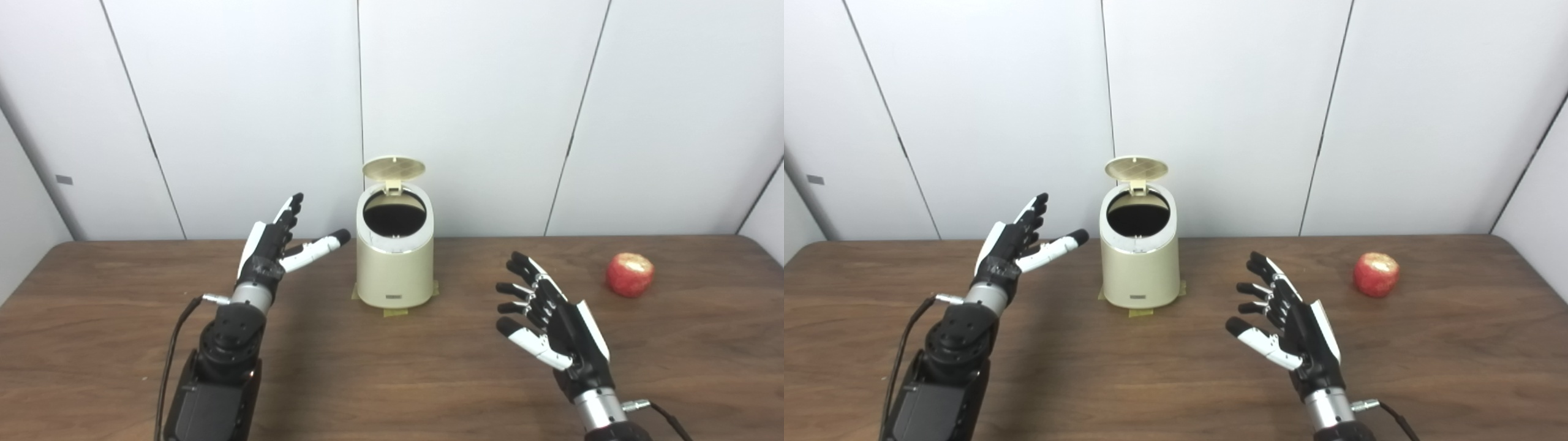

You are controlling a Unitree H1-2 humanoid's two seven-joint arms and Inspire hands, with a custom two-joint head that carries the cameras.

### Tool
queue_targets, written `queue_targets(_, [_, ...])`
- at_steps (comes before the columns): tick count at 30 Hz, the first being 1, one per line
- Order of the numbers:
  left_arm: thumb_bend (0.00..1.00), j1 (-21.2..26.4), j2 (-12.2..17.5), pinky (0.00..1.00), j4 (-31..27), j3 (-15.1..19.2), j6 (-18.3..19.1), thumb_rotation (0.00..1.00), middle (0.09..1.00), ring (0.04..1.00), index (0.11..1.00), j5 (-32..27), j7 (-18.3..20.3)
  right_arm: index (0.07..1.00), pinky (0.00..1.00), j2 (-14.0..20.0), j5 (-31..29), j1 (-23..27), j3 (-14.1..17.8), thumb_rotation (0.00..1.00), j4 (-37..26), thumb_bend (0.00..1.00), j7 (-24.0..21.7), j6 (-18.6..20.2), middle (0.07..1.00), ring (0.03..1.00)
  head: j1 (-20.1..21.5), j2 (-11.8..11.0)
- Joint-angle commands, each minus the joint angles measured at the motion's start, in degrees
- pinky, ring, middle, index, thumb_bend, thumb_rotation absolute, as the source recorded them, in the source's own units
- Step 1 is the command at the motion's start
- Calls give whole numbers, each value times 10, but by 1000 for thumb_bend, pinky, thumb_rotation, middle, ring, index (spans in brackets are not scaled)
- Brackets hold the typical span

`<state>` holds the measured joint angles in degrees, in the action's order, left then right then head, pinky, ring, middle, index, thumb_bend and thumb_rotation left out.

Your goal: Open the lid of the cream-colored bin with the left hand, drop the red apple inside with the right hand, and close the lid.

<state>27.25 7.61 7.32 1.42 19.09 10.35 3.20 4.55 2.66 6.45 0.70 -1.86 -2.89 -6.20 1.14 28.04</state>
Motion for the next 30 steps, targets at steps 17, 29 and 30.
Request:
queue_targets(17, [904, -166, 27, 969, -124, 29, -90, 392, 1000, 1000, 1000, -121, 58, 882, 652, 137, 148, 72, 13, 459, -26, 801, 14, -38, 881, 772, 113, -27])
queue_targets(29, [665, -168, 43, 968, -76, 42, -168, 394, 1000, 1000, 1000, -167, 77, 835, 647, 251, 266, 142, 46, 273, -37, 809, -8, 118, 833, 768, 223, -41])
queue_targets(30, [652, -168, 44, 970, -74, 42, -170, 391, 1000, 1000, 1000, -168, 78, 836, 669, 256, 272, 145, 47, 258, -35, 801, -7, 125, 841, 783, 225, -41])
